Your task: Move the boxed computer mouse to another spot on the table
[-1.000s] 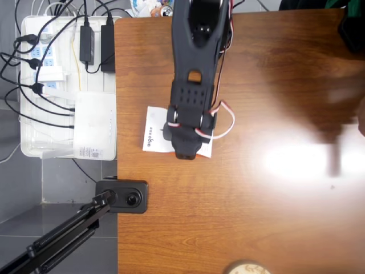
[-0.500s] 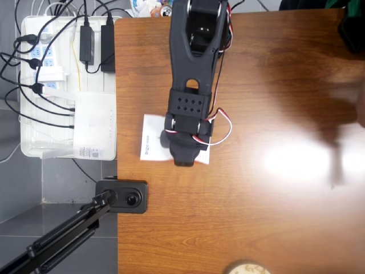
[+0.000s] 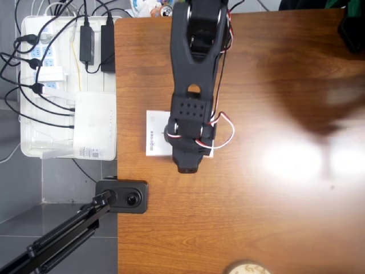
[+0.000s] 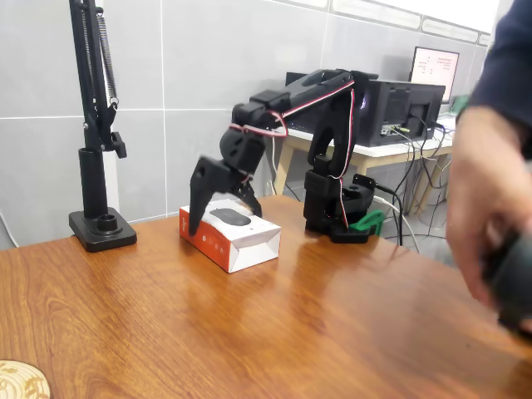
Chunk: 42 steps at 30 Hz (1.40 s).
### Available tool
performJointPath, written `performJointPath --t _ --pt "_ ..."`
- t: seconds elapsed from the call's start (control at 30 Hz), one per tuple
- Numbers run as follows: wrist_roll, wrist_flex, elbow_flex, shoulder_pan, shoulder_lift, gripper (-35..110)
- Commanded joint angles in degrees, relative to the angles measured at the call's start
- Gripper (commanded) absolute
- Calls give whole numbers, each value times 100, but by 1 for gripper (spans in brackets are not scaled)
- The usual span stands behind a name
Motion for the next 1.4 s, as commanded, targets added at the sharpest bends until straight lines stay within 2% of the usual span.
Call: performJointPath --t 0.0,0.03,0.2,0.23,0.27,0.3,0.33,0.37,0.53,0.6,0.77,0.93,1.03,1.2,1.37 --pt "554 316 -853 35 633 10" --pt "738 352 -1116 18 721 0" --pt "2101 -809 -1846 -44 1406 0" --pt "2162 -1573 -1635 -35 1635 0" --pt "1898 -2874 -1160 0 1872 0" --pt "1046 -4702 -554 44 1978 0" --pt "-800 -6794 -62 88 1837 0" --pt "-879 -8165 26 88 1547 0" --pt "-958 -11883 -105 167 1151 0" --pt "-958 -12902 281 220 1424 0" --pt "-896 -14555 1758 -290 2883 0" --pt "-1063 -14651 3428 -369 4825 0" --pt "-1107 -13729 4632 -580 6847 0" --pt "-1125 -14801 4852 -853 7084 0" --pt "-1134 -14827 4869 -940 7066 0"
